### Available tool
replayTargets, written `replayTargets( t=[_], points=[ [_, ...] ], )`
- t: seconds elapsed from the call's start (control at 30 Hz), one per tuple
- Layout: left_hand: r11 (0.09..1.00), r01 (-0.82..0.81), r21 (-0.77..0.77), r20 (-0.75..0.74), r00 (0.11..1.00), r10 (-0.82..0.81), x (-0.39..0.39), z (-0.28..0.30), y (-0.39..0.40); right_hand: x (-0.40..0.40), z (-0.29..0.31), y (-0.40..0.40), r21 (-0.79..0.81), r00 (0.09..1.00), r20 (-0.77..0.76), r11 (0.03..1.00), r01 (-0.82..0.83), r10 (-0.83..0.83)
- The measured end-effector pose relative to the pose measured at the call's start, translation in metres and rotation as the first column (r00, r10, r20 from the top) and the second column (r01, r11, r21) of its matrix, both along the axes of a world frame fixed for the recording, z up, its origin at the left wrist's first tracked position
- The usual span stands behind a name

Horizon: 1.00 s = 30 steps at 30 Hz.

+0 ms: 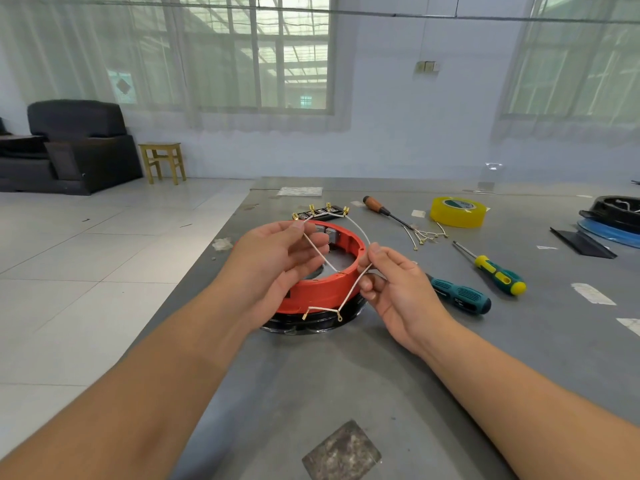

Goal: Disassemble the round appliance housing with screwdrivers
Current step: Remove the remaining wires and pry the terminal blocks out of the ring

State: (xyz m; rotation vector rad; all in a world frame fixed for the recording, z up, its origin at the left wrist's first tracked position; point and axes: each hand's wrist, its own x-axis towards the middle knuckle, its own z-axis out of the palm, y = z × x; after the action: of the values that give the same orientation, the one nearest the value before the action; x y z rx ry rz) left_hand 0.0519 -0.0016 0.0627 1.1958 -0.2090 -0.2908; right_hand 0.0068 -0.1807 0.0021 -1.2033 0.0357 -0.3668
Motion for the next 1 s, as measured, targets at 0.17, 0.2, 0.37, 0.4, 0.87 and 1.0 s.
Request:
replayTargets(
  t=[0.17,0.2,0.37,0.4,0.87,1.0],
  points=[
    [0.999,0.043,0.003,-0.090,0.995,-0.042,-0.001,0.008,0.006,0.002,-0.001,-0.004,0.026,1.000,0.019,1.000,-0.008,0.008],
    [0.998,0.060,-0.004,-0.122,0.991,-0.060,-0.001,0.009,0.007,0.002,-0.002,-0.005,0.028,1.000,0.019,1.000,-0.008,0.007],
    [0.985,0.125,0.118,-0.124,0.986,-0.110,0.002,0.008,0.013,0.003,-0.004,-0.009,0.011,1.000,0.005,1.000,-0.002,0.002],
    [0.979,0.126,0.159,-0.114,0.988,-0.108,0.003,0.007,0.014,0.003,-0.004,-0.010,0.010,1.000,0.003,1.000,-0.001,0.001],
    [0.839,-0.057,0.541,0.198,0.978,-0.061,0.013,0.006,0.026,0.009,-0.012,-0.028,-0.056,1.000,-0.009,0.998,0.010,-0.011],
    [0.655,-0.381,0.653,0.552,0.832,-0.066,0.015,0.003,0.027,0.008,-0.011,-0.028,-0.044,1.000,-0.014,0.999,0.011,-0.012]
  ],
)
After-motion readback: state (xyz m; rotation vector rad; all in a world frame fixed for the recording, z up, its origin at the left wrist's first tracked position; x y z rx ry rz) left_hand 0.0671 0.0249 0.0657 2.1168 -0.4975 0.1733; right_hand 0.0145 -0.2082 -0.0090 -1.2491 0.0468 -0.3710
